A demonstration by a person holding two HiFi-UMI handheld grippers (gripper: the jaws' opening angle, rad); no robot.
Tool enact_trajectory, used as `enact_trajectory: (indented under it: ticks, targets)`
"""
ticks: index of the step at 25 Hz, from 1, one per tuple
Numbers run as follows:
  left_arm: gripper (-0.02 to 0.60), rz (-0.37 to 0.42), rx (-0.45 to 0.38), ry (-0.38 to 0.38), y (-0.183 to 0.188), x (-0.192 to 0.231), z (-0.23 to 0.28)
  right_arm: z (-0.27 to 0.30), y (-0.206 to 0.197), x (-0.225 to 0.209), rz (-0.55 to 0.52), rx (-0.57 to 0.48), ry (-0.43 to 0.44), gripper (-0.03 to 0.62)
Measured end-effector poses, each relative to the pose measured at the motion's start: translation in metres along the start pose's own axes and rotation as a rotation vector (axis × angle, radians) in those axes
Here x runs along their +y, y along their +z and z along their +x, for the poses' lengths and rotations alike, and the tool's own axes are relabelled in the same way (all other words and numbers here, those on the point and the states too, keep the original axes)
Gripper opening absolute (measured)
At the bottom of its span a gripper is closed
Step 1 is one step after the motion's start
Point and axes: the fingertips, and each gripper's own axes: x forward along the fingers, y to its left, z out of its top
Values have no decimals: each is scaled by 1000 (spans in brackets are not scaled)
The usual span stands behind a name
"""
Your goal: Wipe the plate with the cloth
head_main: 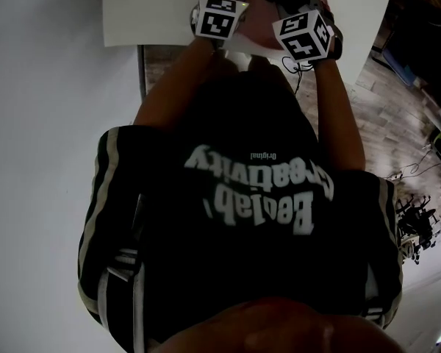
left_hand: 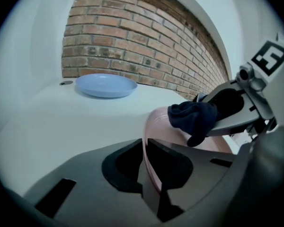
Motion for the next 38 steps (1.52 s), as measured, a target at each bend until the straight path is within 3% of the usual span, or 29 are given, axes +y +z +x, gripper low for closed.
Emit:
enact_trajectory:
  ticks: [2,4,6,11,17,24,28,38]
  targets:
    - [19,-56,-17,-44,8,-2,-5,-20,8,-11,35,-55,-28,127]
    - [11,-48,-59,-70,25,-8,-17,-41,20,-22,73,-112,-49,127]
    - [11,37,-109,-59,48,-16,-33,-62,36,-35,107,-169,-59,127]
    - [11,331,-242,-5,113,-43,-64,-112,82,-61,102,-315,-78,127]
    - [11,438,-372,16,178,-61,-103,-166,140,-72,40,-463,-72,127]
    - [11,615,-459,90,208,-77,-158,-200,178,-43,-48,-529,-34,127]
    - [11,631,-482,106,215,-77,-165,-203,177,-55,-34,-537,-43,127]
    - [11,561,-537,82,231,-75,-185,-207,142,-113,70,-484,-150,127]
